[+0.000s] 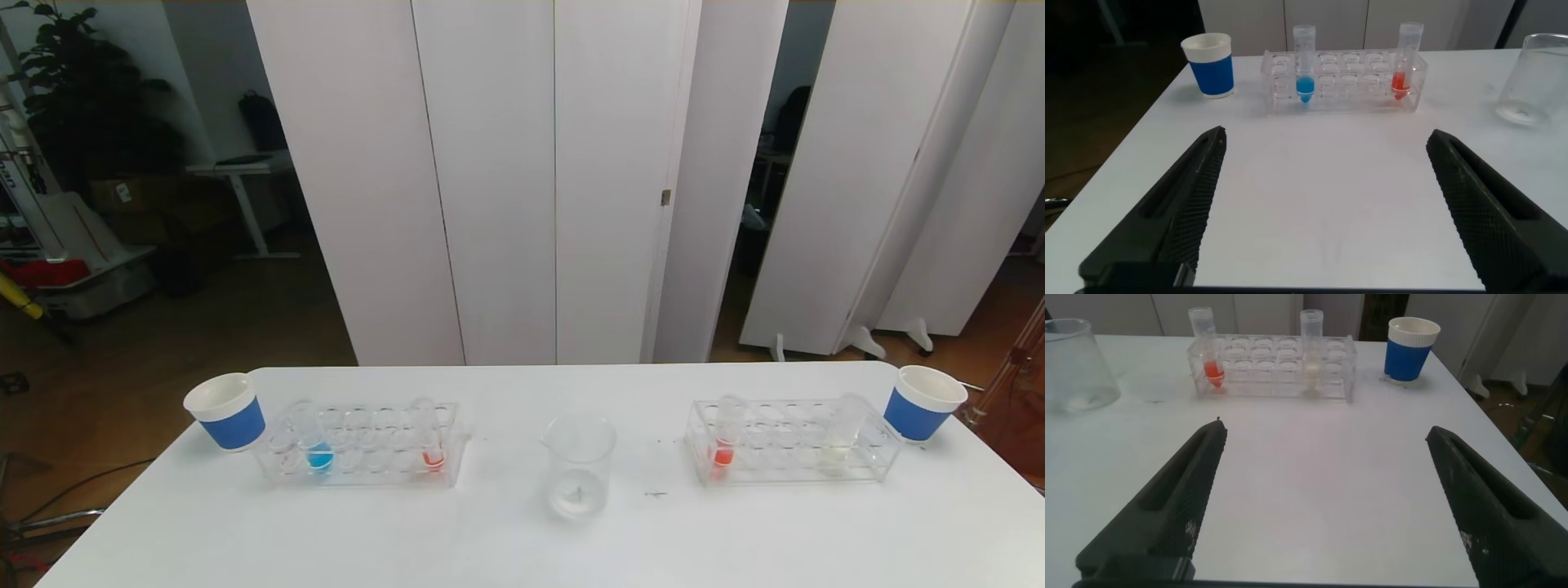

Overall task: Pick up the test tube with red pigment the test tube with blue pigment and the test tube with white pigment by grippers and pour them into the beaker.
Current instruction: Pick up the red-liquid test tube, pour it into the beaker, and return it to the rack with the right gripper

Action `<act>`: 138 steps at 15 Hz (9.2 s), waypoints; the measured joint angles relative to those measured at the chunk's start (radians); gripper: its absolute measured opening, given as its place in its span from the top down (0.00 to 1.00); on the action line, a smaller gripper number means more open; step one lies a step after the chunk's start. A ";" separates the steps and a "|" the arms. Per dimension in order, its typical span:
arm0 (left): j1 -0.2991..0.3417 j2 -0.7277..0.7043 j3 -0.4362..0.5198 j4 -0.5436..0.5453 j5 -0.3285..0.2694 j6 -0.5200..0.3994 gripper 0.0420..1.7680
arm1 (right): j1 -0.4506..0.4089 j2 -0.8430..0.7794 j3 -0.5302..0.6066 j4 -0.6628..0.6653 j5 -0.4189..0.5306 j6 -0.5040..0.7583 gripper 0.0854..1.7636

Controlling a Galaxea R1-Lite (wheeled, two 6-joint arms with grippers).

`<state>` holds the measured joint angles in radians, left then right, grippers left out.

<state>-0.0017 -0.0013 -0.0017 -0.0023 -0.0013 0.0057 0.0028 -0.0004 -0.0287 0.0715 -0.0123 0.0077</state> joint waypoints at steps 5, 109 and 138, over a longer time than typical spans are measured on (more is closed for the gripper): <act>0.000 0.000 0.000 0.000 0.000 0.000 0.01 | 0.000 0.000 0.000 0.000 0.001 -0.001 0.01; 0.000 0.000 0.000 0.000 0.001 0.000 0.01 | 0.497 2.135 -0.400 -1.528 -0.375 0.011 0.71; 0.000 0.000 0.000 0.000 0.000 0.000 0.01 | 0.426 1.942 -0.579 -1.343 -0.351 -0.012 0.71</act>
<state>-0.0017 -0.0013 -0.0017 -0.0023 -0.0009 0.0057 0.4289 1.9417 -0.6081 -1.2711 -0.3636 -0.0043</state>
